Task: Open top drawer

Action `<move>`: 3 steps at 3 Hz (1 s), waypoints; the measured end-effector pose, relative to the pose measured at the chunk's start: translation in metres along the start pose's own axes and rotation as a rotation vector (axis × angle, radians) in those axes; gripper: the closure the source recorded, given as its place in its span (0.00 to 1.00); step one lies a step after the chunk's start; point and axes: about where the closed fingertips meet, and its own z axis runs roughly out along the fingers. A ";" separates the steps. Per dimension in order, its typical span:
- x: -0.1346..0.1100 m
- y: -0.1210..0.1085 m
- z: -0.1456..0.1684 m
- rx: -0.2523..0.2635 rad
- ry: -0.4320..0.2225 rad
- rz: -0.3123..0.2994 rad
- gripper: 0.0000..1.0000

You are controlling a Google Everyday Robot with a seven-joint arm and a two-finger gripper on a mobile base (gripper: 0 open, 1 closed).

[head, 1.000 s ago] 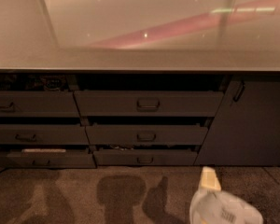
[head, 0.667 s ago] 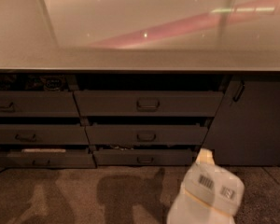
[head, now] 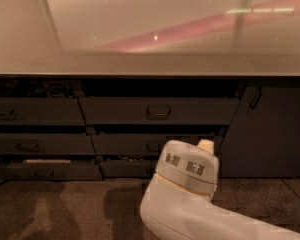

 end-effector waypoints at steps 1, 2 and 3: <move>0.022 -0.003 0.008 -0.064 -0.040 0.081 0.00; 0.046 -0.020 0.032 -0.172 -0.215 0.280 0.00; 0.049 -0.060 0.050 -0.215 -0.450 0.489 0.00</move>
Offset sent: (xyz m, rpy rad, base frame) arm -0.0035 -0.0300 -0.0118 0.8051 0.2156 0.4492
